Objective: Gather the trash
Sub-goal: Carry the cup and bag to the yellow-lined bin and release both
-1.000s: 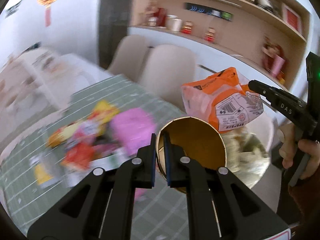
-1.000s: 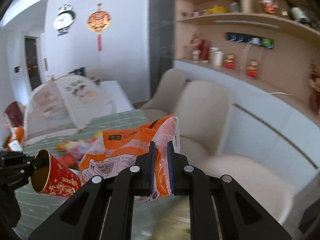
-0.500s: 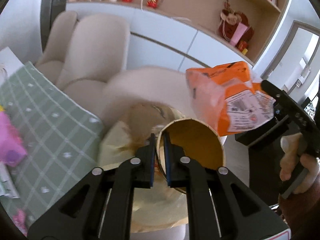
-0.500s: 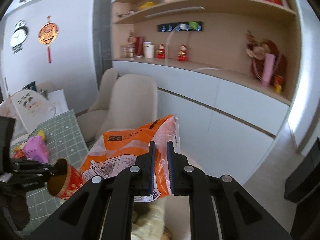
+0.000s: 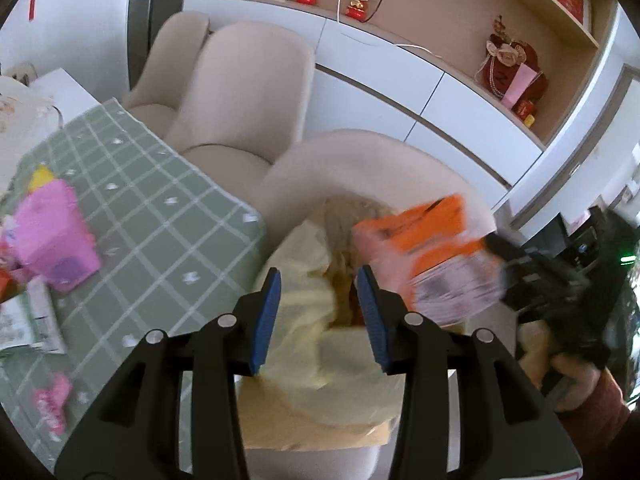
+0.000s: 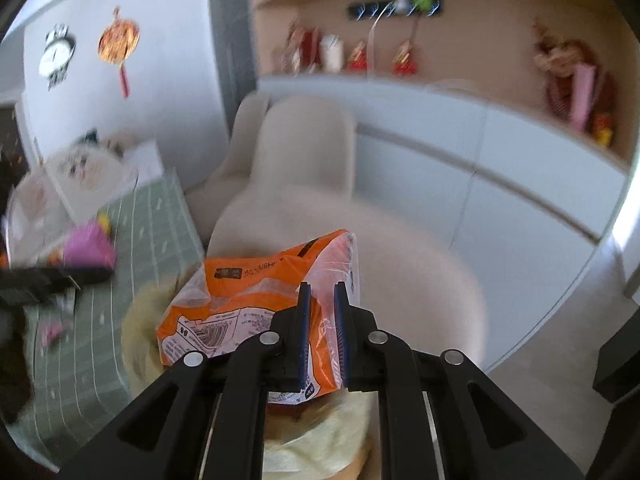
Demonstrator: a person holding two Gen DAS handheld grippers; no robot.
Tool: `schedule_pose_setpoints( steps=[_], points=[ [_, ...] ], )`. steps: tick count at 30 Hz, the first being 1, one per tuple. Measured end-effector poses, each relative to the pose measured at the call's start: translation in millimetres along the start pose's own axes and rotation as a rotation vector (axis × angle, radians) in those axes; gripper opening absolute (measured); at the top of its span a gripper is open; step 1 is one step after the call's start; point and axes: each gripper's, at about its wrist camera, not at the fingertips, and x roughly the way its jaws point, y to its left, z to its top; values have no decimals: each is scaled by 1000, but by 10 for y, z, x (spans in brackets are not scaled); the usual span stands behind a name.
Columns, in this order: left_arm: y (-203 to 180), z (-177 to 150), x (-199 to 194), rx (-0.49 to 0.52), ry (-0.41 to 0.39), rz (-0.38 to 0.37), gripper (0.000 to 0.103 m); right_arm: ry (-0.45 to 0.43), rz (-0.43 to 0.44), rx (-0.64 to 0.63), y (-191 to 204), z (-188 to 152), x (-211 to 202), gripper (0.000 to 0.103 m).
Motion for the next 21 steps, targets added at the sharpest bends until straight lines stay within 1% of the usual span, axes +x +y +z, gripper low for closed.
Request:
schedule_pose_setpoints(
  steps=[2, 4, 6, 8, 12, 13, 15, 17, 19, 21],
  points=[
    [75, -80, -106, 32, -9, 36, 38, 64, -15, -59, 190, -158, 257, 13],
    [217, -194, -222, 45, -20, 78, 38, 120, -18, -80, 282, -276, 459, 13],
    [404, -299, -283, 23, -11, 107, 38, 156, -29, -81, 313, -337, 597, 13],
    [565, -382, -321, -5, 1, 127, 38, 181, -43, -49, 305, -356, 679, 13],
    [939, -584, -400, -64, 16, 172, 38, 200, -60, -11, 299, -332, 699, 13],
    [997, -617, -422, -69, 16, 178, 38, 194, -58, 2, 300, -327, 673, 13],
    [1146, -688, -486, -78, 13, 191, 38, 166, -30, 48, 264, -261, 595, 13],
    [1326, -766, -565, -91, 3, 207, 38, 140, -10, 96, 213, -260, 501, 16],
    [1523, -833, -637, -115, -4, 231, 39, 95, 6, 146, 176, -264, 353, 36],
    [1680, -880, -689, -140, -9, 246, 39, 40, -4, 168, 183, -286, 198, 37]
  ],
)
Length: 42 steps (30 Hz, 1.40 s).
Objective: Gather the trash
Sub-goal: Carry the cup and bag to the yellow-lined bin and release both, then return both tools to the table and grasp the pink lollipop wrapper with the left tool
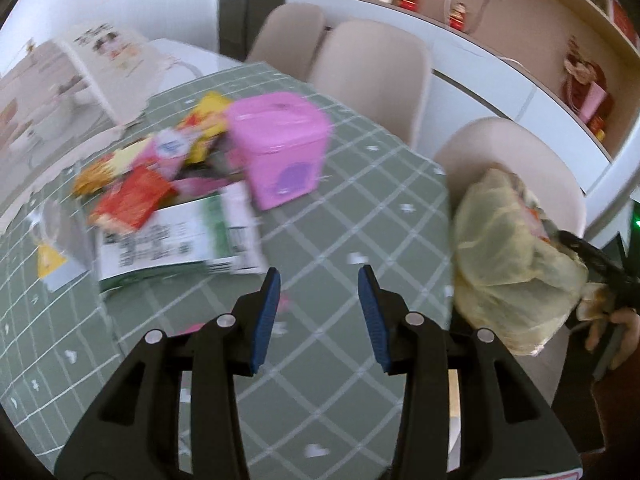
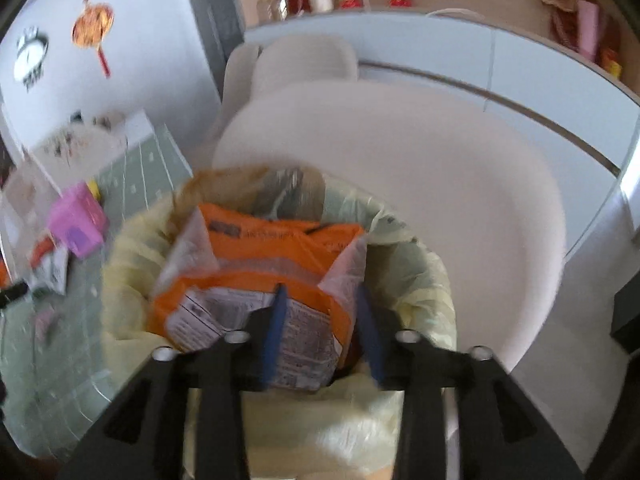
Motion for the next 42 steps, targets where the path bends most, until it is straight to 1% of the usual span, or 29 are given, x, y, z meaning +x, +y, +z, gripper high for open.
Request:
schedule_pose_setpoints(
  steps=[2, 4, 6, 9, 10, 11, 13, 15, 16, 18, 20, 21, 24, 27, 31, 33, 36, 38, 40, 42],
  points=[
    [217, -39, -15, -40, -5, 21, 39, -31, -16, 9, 74, 10, -125, 37],
    [410, -67, -29, -77, -11, 50, 39, -50, 4, 22, 178, 41, -228, 37],
    [638, -98, -69, -115, -23, 74, 39, -76, 37, 28, 339, 66, -314, 37],
    [887, -124, -146, -131, -48, 108, 39, -109, 93, -2, 698, 73, -391, 37],
    [996, -130, -185, -137, -59, 121, 39, -119, 120, -16, 865, 69, -395, 39],
    [1105, -139, -224, -144, -69, 132, 39, -125, 159, -31, 1034, 57, -395, 44],
    [1318, -165, -281, -157, -81, 141, 39, -105, 238, -52, 1340, 24, -346, 50],
    [1464, -183, -306, -163, -85, 137, 41, -67, 287, -86, 1653, -26, -269, 50],
    [1554, -201, -329, -163, -90, 127, 43, -51, 294, -121, 1833, -64, -247, 50],
    [1651, -222, -355, -160, -100, 103, 43, -24, 281, -204, 2206, -156, -175, 50],
    [1735, -241, -383, -150, -107, 65, 44, -2, 295, -261, 2516, -267, -133, 50],
    [1747, -242, -388, -146, -110, 52, 44, 7, 302, -275, 2594, -304, -110, 50],
    [1745, -181, -372, -116, -103, -21, 44, 53, 312, -307, 2849, -435, -3, 50],
    [1643, -55, -331, -61, -103, -50, 44, 98, 317, -313, 2940, -542, 66, 50],
    [1447, -21, -220, -11, -74, -66, 44, 166, 336, -343, 2990, -631, 184, 50],
    [1338, -64, -176, 11, -61, -71, 44, 167, 330, -362, 2968, -634, 235, 50],
    [1106, -188, -61, 44, -19, -111, 44, 159, 325, -368, 2903, -570, 308, 50],
    [976, -277, 19, 68, 2, -123, 44, 142, 321, -371, 2840, -510, 327, 50],
    [833, -385, 143, 104, 33, -100, 44, 129, 318, -383, 2744, -451, 337, 50],
    [766, -449, 261, 101, 61, -55, 44, 137, 332, -392, 2657, -411, 349, 50]
  ],
)
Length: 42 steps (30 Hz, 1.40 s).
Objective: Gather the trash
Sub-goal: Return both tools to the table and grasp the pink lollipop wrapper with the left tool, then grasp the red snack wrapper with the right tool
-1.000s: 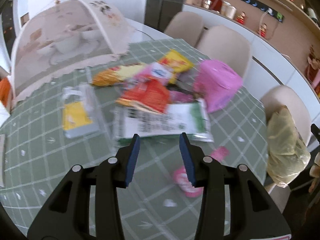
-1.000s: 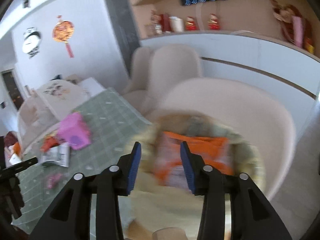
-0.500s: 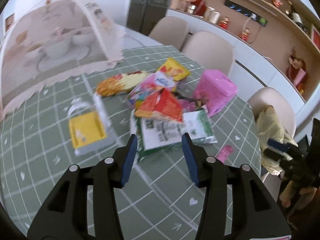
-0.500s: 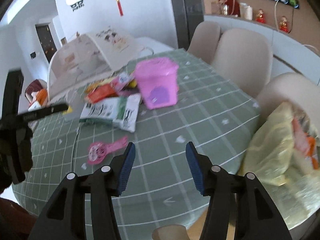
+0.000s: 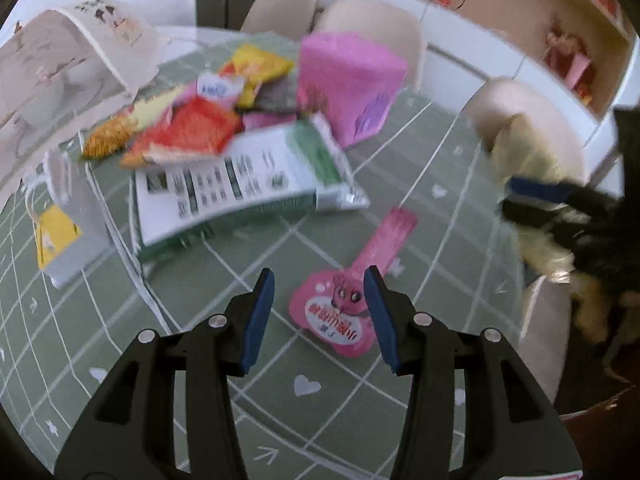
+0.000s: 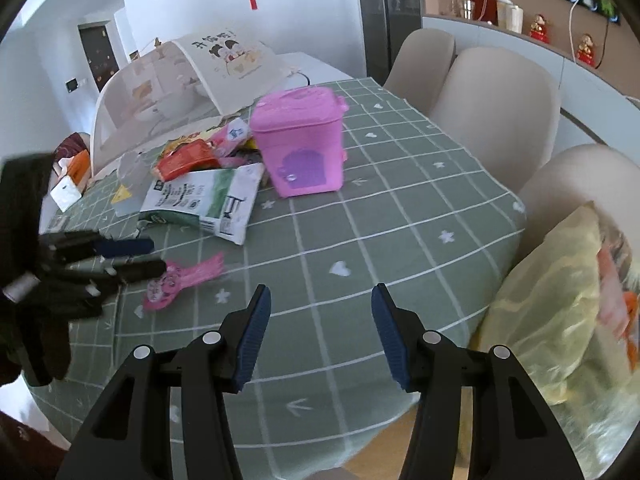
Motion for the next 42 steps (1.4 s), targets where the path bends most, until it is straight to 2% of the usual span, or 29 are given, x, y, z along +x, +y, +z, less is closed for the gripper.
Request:
schedule_pose_setpoints(
  steps=[5, 9, 11, 12, 14, 18, 22, 25, 26, 27, 30, 31, 37, 42],
  points=[
    [-93, -19, 111, -92, 17, 22, 44, -11, 2, 3, -169, -10, -63, 50],
    [-220, -66, 133, -111, 45, 36, 44, -20, 3, 2, -189, 18, -91, 50],
    [-224, -99, 103, -132, 53, 8, 38, -22, 7, 0, -169, 31, -88, 50],
    [-206, -113, 67, -145, 51, 0, 29, -23, 11, 0, -153, 38, -81, 50],
    [-160, -135, -3, -171, 57, 6, 26, -21, 13, -5, -100, 46, -56, 50],
    [42, -177, -150, -212, 47, 47, 26, 16, 39, -27, 68, 84, 95, 50],
    [463, -211, -422, -307, -7, 119, 26, 41, 24, -59, 337, 211, 251, 50],
    [789, -243, -620, -383, -56, 175, 26, 1, -91, -80, 642, 424, 324, 50],
    [911, -261, -678, -412, -68, 187, 26, -18, -99, -83, 763, 515, 343, 50],
    [1022, -281, -723, -438, -77, 190, 26, -26, -57, -75, 859, 603, 374, 50],
    [1241, -333, -776, -474, -80, 184, 26, -33, 169, 12, 1026, 871, 522, 50],
    [1303, -352, -774, -475, -75, 183, 26, -32, 172, 39, 1088, 969, 605, 50],
    [1527, -422, -716, -445, -53, 158, 26, -23, 59, 43, 1522, 1338, 1179, 50],
    [1640, -450, -705, -404, -51, 124, 26, 20, -27, 88, 1553, 1327, 1478, 50]
  ],
)
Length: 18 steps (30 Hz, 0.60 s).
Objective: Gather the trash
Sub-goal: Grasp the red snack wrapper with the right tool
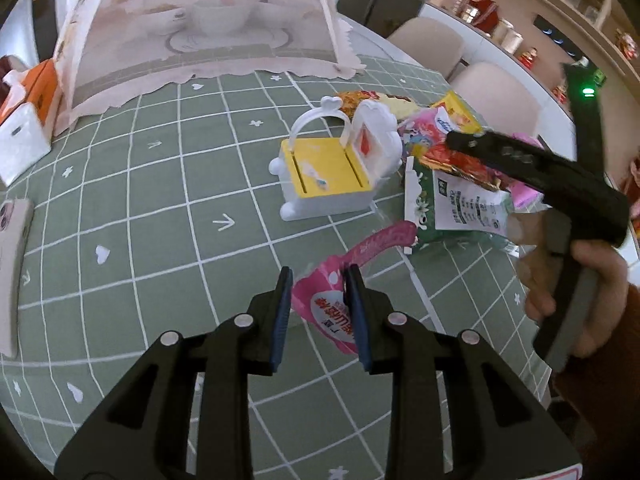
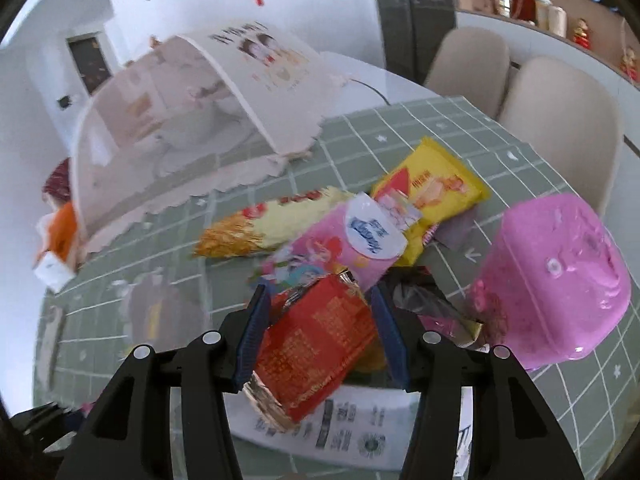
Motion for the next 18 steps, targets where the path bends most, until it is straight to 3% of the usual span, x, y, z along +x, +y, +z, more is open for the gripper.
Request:
schedule_pose_setpoints(
  steps=[7, 15, 18],
  points=[
    [54, 36, 75, -13, 8, -50, 26, 52, 35, 31, -101, -163, -49, 50],
    [12, 7, 80, -23, 14, -52, 26, 88, 39, 79, -281, -327, -146, 50],
    [21, -14, 73, -36, 18, -47, 26, 113, 90, 144, -397, -383, -105, 50]
  ],
)
